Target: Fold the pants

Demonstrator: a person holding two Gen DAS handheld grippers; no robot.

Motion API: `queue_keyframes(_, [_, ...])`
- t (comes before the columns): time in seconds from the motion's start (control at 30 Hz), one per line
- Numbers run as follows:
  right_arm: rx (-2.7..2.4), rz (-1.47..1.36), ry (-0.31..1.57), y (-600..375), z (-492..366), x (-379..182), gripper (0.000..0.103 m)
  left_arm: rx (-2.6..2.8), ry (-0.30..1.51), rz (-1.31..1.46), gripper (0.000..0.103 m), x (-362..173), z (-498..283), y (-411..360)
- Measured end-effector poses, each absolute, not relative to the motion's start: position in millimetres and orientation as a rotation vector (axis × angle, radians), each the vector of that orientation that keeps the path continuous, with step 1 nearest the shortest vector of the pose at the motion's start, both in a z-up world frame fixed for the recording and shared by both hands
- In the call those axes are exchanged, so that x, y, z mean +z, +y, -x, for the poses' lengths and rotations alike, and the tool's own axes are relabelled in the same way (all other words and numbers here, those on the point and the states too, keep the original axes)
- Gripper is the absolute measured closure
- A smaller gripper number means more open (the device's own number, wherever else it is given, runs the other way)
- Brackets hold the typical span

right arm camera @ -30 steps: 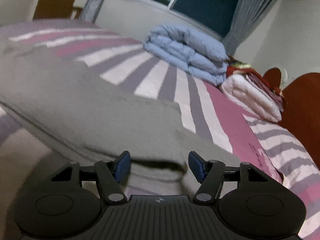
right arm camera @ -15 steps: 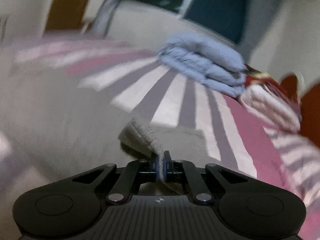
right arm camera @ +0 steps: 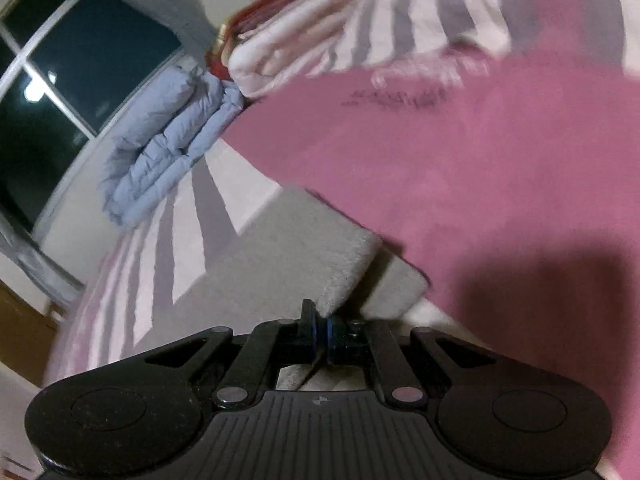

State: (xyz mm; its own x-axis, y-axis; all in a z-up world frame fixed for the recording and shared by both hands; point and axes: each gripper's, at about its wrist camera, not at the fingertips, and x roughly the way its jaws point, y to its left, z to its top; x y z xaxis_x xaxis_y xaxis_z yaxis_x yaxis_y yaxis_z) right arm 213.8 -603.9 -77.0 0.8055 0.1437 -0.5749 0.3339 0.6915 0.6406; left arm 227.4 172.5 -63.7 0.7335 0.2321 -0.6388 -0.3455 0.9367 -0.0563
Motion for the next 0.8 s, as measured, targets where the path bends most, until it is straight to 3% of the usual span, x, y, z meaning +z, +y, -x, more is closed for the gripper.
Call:
queue_keyframes(0.13, [-0.092, -0.897, 0.608, -611.8, -208.1, -77.3, 0.098, 0.289, 0.680, 0.163, 0.006, -61.0, -225.2, 175.9])
queue_keyframes(0.23, [-0.079, -0.881, 0.619, -611.2, -205.5, -72.2, 0.089, 0.259, 0.679, 0.165, 0.006, -60.0, -221.4, 179.5])
queue_keyframes(0.6, [-0.100, -0.795, 0.572, -598.1, -201.1, -66.1, 0.089, 0.216, 0.689, 0.150, 0.006, -59.6, -219.2, 183.6])
queue_keyframes(0.8, [-0.084, -0.911, 0.578, -611.5, -193.1, -73.3, 0.085, 0.209, 0.693, 0.161, 0.006, -61.1, -219.3, 184.8])
